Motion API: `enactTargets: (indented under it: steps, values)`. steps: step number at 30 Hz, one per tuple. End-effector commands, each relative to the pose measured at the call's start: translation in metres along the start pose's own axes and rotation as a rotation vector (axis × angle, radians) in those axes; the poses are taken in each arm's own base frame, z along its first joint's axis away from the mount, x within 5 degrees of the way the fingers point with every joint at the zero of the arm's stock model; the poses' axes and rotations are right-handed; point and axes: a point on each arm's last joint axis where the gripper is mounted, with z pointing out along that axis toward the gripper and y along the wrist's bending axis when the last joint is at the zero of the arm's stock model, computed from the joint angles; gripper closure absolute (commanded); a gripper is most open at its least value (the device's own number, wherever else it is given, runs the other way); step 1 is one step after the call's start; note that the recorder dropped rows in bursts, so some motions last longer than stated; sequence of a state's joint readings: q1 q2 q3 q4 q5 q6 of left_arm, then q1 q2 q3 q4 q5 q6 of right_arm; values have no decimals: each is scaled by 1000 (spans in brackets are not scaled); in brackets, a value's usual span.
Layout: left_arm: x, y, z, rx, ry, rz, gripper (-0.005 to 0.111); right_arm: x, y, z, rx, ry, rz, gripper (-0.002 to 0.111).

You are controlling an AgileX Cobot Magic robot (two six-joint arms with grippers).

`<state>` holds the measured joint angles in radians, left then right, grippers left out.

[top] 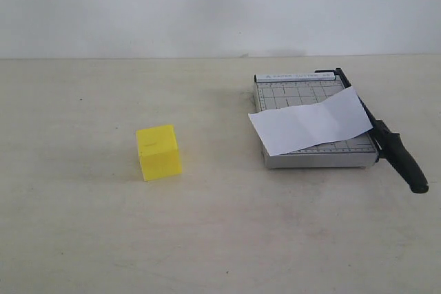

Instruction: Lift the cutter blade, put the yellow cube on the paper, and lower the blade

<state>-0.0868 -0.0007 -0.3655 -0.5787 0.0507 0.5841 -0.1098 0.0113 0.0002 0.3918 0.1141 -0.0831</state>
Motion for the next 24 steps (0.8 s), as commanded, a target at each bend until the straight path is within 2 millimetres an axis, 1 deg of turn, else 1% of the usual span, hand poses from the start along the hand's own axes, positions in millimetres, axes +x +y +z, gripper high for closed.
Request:
enactTargets:
  steps: [1, 6, 10, 12, 14, 18, 20, 21, 24]
  values:
    - [-15, -1, -2, 15, -32, -25, 102, -1, 0, 0, -4, -10, -9, 108]
    - [-37, -5, -6, 57, -49, -14, 102, -3, 0, 0, -1, -37, -16, 108]
    - [-52, -9, -12, 106, -43, 99, 100, -4, 0, 0, -1, -48, -16, 108]
    - [-56, -12, -14, 131, -31, 159, 94, -4, 0, 0, -1, -48, -16, 108]
    - [-58, -14, -16, 160, -13, 189, 85, -4, 0, 0, 0, -50, -16, 108]
    - [-56, -18, -18, 205, 32, 226, 61, -9, 0, -1, 4, -98, -16, 108]
    - [-56, -18, -18, 209, 37, 226, 51, -11, -1, -1, 6, -121, -16, 108]
    - [-56, -18, -18, 209, 37, 226, 49, -13, -1, -1, 8, -143, -16, 108]
    - [-56, -18, -18, 208, 36, 226, 49, -18, -1, -2, 13, -203, -14, 108]
